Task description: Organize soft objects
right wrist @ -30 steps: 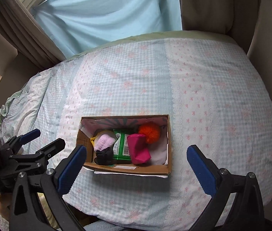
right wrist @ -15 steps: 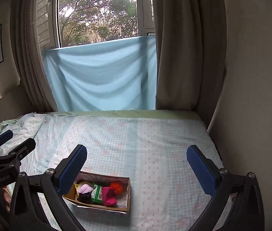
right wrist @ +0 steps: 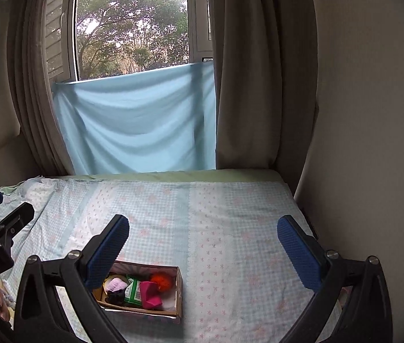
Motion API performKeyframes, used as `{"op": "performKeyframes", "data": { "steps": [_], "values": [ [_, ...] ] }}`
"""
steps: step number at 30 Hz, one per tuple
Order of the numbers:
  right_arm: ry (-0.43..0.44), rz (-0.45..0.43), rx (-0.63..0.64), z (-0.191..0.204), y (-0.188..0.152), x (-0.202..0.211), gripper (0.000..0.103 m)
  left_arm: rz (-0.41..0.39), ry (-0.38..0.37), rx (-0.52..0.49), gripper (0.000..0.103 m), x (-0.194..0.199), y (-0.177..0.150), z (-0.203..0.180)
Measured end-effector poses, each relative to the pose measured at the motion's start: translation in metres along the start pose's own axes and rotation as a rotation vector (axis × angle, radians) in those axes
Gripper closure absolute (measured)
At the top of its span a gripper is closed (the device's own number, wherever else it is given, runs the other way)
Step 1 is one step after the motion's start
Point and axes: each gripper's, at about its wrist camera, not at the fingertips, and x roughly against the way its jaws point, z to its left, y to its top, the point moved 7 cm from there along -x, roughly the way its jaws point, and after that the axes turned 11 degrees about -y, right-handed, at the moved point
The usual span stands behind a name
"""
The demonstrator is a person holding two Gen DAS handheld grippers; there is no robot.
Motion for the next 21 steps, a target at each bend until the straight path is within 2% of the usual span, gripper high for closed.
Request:
{"op": "performKeyframes", "data": {
  "steps": [21],
  "values": [
    [0.005, 0.001, 0.003, 0.0062, 0.0001, -0.0018, 0.0, 0.008, 0.017, 0.003, 0.0, 0.0013, -0.0032, 0.005]
  ]
}}
